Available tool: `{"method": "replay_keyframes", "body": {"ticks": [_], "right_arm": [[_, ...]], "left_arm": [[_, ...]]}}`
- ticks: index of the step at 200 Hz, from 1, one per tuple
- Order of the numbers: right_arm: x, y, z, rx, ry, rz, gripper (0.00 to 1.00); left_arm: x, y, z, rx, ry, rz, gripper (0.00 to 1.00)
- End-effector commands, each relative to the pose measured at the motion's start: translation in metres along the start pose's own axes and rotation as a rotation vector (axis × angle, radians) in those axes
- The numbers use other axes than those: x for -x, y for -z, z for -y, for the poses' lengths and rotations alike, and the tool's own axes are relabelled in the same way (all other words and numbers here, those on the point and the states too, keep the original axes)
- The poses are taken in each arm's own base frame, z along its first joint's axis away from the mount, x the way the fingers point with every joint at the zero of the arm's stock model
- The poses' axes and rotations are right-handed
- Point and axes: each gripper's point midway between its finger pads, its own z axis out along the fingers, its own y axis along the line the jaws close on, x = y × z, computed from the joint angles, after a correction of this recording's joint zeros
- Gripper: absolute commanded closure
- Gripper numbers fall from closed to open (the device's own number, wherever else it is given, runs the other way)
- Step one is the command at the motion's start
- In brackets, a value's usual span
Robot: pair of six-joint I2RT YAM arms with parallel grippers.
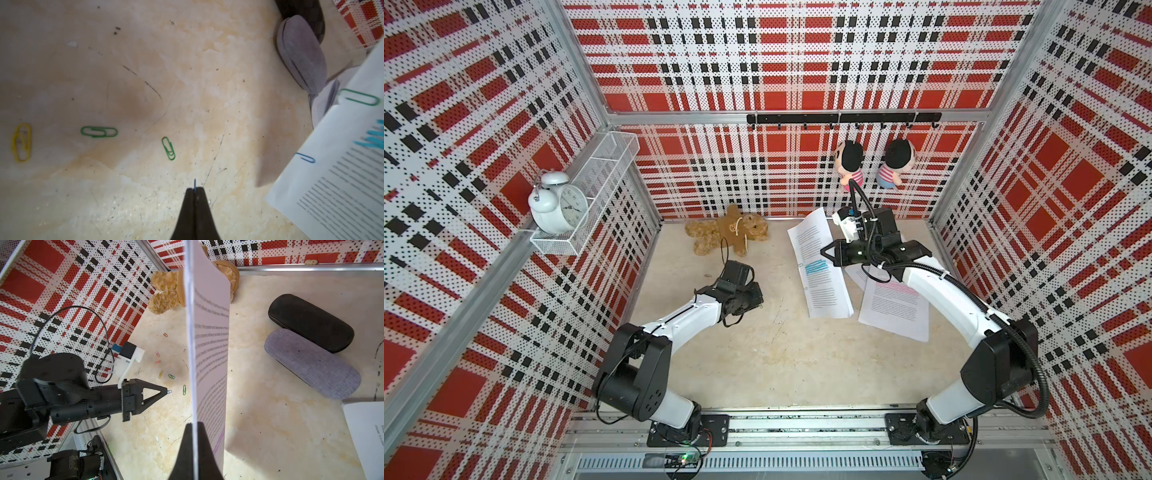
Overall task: Unclip the paperclips from the documents
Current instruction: Place the paper clip at the center of the board.
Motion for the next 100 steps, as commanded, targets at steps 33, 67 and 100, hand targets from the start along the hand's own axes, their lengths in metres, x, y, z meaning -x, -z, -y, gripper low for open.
{"method": "replay_keyframes", "body": {"ticks": [33,67,100], "right_arm": [[-0.006,0.009,-0.008,-0.089,0.072,-0.040,1.00],[-0.005,0.007,-0.016,-0.105,0.066,-0.035,1.00],[-0.004,0.007,-0.015,-0.122,0.024,-0.047,1.00]], "left_arm": [[-0.022,-0.010,-0.040,0.145,0.092,-0.010,1.00],[-0.009,-0.011,-0.062,0.202,0.132,0.042,1.00],[0.014,-0.003,-0.090,0.245,0.182,0.107,1.00]]}}
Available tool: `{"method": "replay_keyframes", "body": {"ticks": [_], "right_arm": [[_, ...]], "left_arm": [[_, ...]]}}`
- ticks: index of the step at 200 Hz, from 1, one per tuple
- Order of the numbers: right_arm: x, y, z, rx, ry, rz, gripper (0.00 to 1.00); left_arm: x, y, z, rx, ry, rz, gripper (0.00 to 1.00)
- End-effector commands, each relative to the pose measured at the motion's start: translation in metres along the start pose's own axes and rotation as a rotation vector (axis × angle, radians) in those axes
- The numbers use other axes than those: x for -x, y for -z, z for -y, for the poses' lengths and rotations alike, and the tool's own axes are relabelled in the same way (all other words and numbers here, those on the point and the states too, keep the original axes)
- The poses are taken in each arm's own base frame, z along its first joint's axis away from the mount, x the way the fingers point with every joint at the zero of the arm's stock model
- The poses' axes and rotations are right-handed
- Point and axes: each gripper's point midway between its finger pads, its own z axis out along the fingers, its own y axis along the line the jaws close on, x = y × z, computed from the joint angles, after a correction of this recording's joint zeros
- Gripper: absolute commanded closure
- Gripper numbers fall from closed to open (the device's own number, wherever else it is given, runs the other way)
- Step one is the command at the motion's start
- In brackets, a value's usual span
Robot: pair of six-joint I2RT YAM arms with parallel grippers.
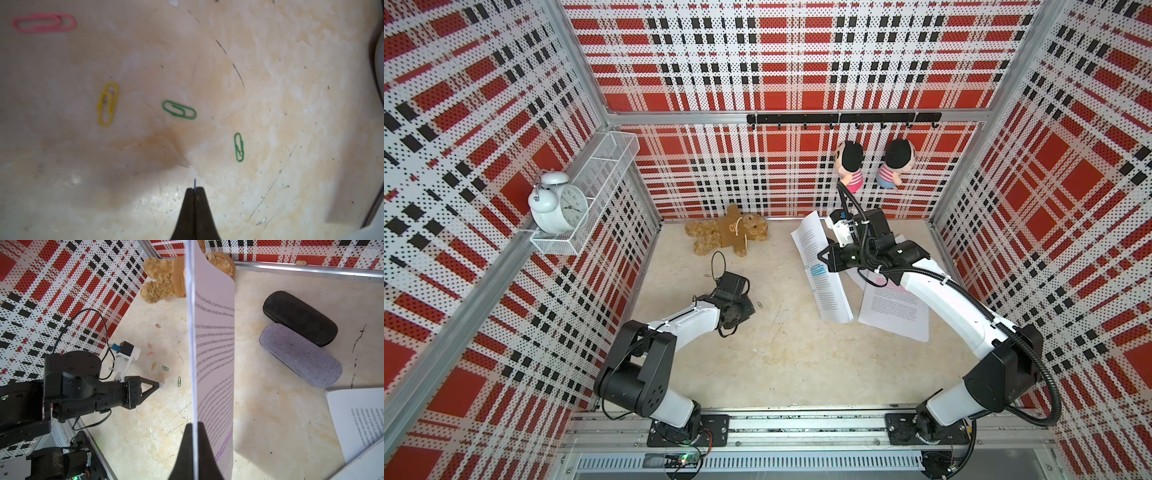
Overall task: Unclip the paperclips from the documents
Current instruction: Place the paper clip at the center of the board, then remove the paper clip from the document.
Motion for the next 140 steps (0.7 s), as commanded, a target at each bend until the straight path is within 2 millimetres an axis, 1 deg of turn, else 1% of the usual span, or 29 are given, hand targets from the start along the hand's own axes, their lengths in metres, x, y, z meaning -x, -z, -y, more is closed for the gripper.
{"method": "replay_keyframes", "body": {"ticks": [1,6,8,10,17,25,33,41,52,57,63,68,72,74,78,83,91,102,122,140], "right_arm": [[0.004,0.003,0.003,-0.038,-0.027,-0.010,1.00],[0.004,0.002,0.004,-0.044,-0.036,-0.021,1.00],[0.003,0.001,0.004,-0.046,-0.039,-0.027,1.00],[0.002,0.000,0.004,-0.046,-0.043,-0.032,1.00],[0.002,-0.002,0.003,-0.038,-0.052,-0.043,1.00],[0.002,-0.004,0.002,-0.028,-0.066,-0.048,1.00],[0.003,-0.004,-0.001,-0.011,-0.073,-0.047,1.00],[0.005,-0.004,-0.003,-0.001,-0.077,-0.044,1.00],[0.008,-0.003,-0.006,0.011,-0.080,-0.038,1.00],[0.009,-0.003,-0.009,0.025,-0.076,-0.040,1.00],[0.011,-0.002,-0.012,0.039,-0.071,-0.042,1.00],[0.012,-0.001,-0.015,0.051,-0.067,-0.045,1.00],[0.013,0.000,-0.021,0.081,-0.049,-0.046,1.00],[0.015,0.002,-0.027,0.114,-0.032,-0.045,1.00],[0.015,0.002,-0.032,0.138,-0.023,-0.045,1.00],[0.017,0.003,-0.035,0.149,-0.020,-0.043,1.00],[0.019,0.005,-0.041,0.181,-0.016,-0.040,1.00],[0.022,0.008,-0.051,0.221,-0.005,-0.034,1.00],[0.030,0.013,-0.066,0.270,0.002,-0.013,1.00],[0.037,0.017,-0.078,0.305,-0.010,0.008,1.00]], "left_arm": [[0.024,0.001,-0.022,0.049,0.045,0.076,1.00],[0.025,0.002,-0.022,0.049,0.041,0.081,1.00],[0.032,0.002,-0.029,0.059,0.062,0.094,1.00],[0.034,0.003,-0.032,0.063,0.069,0.099,1.00],[0.040,0.005,-0.036,0.063,0.074,0.111,0.92],[0.045,0.007,-0.034,0.045,0.059,0.119,0.83],[0.050,0.011,-0.032,0.033,0.042,0.127,0.77],[0.055,0.015,-0.030,0.028,0.028,0.131,0.62],[0.061,0.023,-0.021,-0.004,0.008,0.141,0.42],[0.064,0.027,-0.017,-0.015,0.002,0.148,0.35],[0.069,0.034,-0.012,-0.036,-0.006,0.164,0.29],[0.074,0.039,-0.006,-0.060,-0.018,0.178,0.28],[0.078,0.045,-0.001,-0.079,-0.024,0.191,0.28],[0.079,0.047,0.001,-0.086,-0.029,0.196,0.27],[0.084,0.052,0.004,-0.097,-0.031,0.212,0.27],[0.088,0.058,0.008,-0.113,-0.033,0.226,0.25],[0.095,0.068,0.017,-0.161,-0.039,0.246,0.25],[0.103,0.084,0.034,-0.255,-0.059,0.276,0.26],[0.109,0.114,0.065,-0.448,-0.090,0.334,0.28],[0.112,0.138,0.082,-0.607,-0.082,0.386,0.29]]}}
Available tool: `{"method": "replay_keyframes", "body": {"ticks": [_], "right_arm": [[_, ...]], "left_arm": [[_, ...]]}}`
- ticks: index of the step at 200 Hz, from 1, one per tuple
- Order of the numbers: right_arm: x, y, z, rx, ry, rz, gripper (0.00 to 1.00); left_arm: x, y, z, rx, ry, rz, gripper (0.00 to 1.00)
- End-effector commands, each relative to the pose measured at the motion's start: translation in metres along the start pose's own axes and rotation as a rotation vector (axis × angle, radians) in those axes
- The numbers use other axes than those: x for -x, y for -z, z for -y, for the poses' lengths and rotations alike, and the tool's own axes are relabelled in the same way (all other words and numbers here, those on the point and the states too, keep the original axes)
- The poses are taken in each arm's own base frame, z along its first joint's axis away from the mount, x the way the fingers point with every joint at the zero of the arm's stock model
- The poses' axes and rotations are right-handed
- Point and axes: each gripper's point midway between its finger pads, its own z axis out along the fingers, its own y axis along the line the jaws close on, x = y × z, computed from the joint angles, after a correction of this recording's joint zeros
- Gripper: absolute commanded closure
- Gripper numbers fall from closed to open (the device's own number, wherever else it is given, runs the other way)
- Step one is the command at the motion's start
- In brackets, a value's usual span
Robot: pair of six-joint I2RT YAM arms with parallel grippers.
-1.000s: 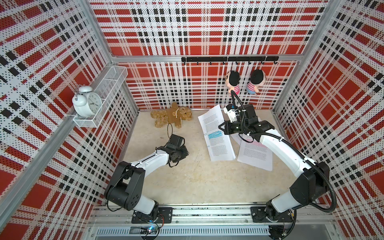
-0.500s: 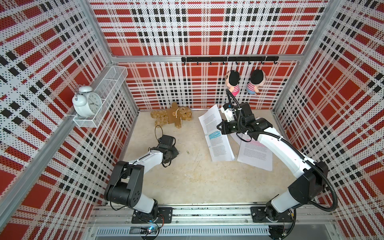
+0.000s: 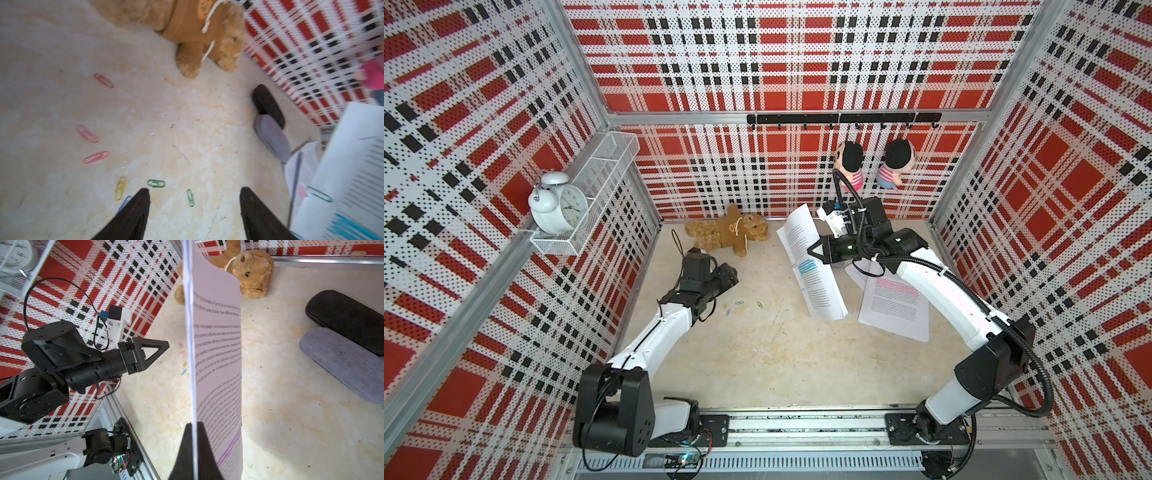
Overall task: Unclip the paperclips from the documents
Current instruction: Remove the paper clip from the document.
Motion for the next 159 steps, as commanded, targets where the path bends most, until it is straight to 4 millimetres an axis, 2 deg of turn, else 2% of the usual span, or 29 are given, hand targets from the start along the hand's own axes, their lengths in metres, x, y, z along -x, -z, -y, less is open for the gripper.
{"method": "replay_keyframes", "body": {"ticks": [1,19,36,61,80,132,159], "right_arm": [[0.013,0.005,-0.032,0.107,0.025,0.036,1.00],[0.012,0.002,-0.047,0.145,0.008,0.030,1.00],[0.009,-0.002,-0.070,0.186,0.011,0.008,1.00],[0.003,-0.007,-0.108,0.270,-0.005,-0.026,1.00],[-0.002,-0.005,-0.130,0.318,-0.002,-0.041,1.00],[0.002,0.017,-0.165,0.446,-0.026,-0.027,1.00],[0.005,0.024,-0.179,0.523,-0.024,-0.034,1.00]], "left_arm": [[0.019,0.020,0.046,-0.263,-0.014,0.079,0.29],[0.024,0.036,0.062,-0.425,0.018,0.126,0.29],[0.021,0.046,0.070,-0.536,0.064,0.126,0.29],[0.022,0.062,0.082,-0.600,0.053,0.136,0.28],[0.024,0.078,0.087,-0.645,0.063,0.169,0.27],[0.011,0.122,0.104,-0.881,0.141,0.180,0.25],[0.004,0.128,0.109,-0.919,0.137,0.153,0.25]]}}
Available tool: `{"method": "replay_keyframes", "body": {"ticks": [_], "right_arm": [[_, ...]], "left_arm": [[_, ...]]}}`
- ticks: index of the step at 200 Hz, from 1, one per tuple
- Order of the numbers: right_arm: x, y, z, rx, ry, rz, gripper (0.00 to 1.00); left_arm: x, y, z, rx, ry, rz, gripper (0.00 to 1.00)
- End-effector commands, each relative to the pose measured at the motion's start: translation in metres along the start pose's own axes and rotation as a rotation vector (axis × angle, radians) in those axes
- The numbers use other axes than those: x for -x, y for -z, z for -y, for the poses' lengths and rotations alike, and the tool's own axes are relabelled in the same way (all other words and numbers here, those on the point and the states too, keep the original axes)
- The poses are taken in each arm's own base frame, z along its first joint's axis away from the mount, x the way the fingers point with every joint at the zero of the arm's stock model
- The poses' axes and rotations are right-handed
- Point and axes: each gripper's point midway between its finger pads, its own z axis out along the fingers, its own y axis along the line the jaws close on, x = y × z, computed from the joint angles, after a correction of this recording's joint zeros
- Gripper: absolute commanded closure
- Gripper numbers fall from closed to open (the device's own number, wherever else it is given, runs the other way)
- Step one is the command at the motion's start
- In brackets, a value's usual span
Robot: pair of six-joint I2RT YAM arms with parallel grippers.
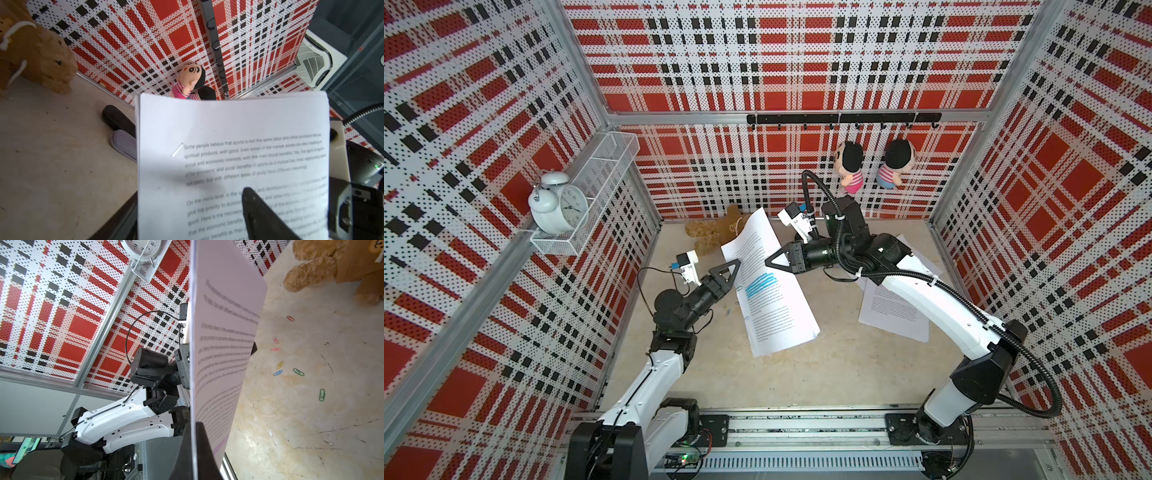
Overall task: Unclip the paperclips from the documents
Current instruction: Remove the paper clip from the document.
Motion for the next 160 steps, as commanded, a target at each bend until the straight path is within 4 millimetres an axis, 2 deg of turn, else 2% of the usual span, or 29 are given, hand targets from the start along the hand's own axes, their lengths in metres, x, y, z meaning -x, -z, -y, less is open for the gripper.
{"method": "replay_keyframes", "body": {"ticks": [1,38,87,106,144,160], "right_arm": [[0.009,0.013,-0.036,0.119,0.029,0.023,1.00],[0.011,0.019,-0.052,0.145,0.061,-0.012,1.00],[0.026,0.021,-0.067,0.175,0.104,-0.007,1.00],[0.025,0.019,-0.066,0.187,0.108,-0.012,1.00],[0.024,0.011,-0.063,0.233,0.099,-0.038,1.00],[0.028,0.012,-0.061,0.251,0.100,-0.033,1.00]], "left_arm": [[0.000,0.004,0.034,-0.131,-0.011,-0.011,0.25],[-0.007,0.007,0.025,-0.123,0.040,-0.057,0.25],[-0.007,0.014,0.012,-0.086,0.077,-0.066,0.24],[-0.008,0.011,0.022,-0.117,0.049,-0.095,0.25],[-0.010,0.000,0.059,-0.226,0.008,-0.187,0.28],[-0.011,-0.002,0.065,-0.244,0.005,-0.204,0.32]]}}
